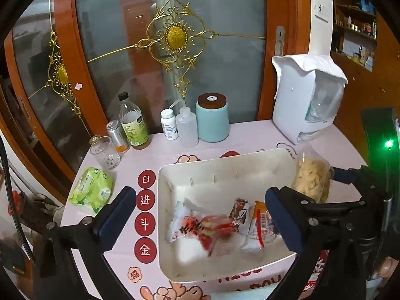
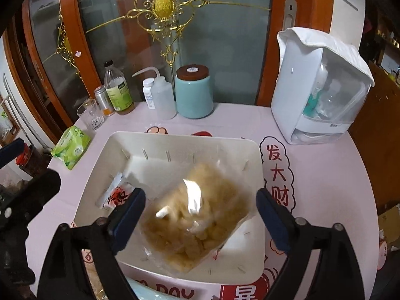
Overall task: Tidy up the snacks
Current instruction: 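Lower both bags into the white tray and open both tools, then withdraw both tools from the tray toward the remaining snacks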
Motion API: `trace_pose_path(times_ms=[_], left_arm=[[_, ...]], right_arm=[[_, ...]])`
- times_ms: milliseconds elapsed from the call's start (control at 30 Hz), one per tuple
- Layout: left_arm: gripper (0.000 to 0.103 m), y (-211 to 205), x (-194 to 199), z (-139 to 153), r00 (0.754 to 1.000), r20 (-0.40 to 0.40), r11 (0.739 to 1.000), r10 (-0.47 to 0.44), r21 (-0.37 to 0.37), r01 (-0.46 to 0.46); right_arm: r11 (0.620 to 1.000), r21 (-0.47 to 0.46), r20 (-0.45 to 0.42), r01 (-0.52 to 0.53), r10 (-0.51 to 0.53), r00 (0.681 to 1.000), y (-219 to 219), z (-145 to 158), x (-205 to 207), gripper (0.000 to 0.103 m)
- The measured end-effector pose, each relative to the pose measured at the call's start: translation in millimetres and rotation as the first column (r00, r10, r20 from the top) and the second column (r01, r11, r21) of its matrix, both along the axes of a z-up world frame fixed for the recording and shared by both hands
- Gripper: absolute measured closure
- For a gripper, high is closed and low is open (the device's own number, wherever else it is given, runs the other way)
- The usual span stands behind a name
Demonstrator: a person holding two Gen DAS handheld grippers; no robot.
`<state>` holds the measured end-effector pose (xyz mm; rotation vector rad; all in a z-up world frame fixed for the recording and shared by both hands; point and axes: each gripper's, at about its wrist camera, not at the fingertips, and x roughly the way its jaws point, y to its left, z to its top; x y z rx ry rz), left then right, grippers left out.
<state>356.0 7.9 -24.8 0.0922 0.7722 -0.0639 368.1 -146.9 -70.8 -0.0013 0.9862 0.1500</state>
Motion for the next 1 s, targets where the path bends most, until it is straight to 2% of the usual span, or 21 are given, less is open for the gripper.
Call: trace_pose_path(times_ms=[233,467,1000], left_arm=[[0.001,3,-11,0,1.0,-0.01,1.0,0.002,0.015,-0.002],[0.001,3,-34,13,1.0,0.019,1.0,-0.014,0.021,0.014],[0.001,1,-105,47,0.994,0.069,0.996,-0.088,0.019,0.087]], right_arm=[[1.0,0.01,0.027,-0.003,0.003,1.0,1,14,-8,0.005],[1.0,0.013,0.038,-0.005,0.004,0.999,1,29,-29,0.005],[0.999,0.019,0.06,0.042,-0.043,0.997,-2,64,-106,0.005]])
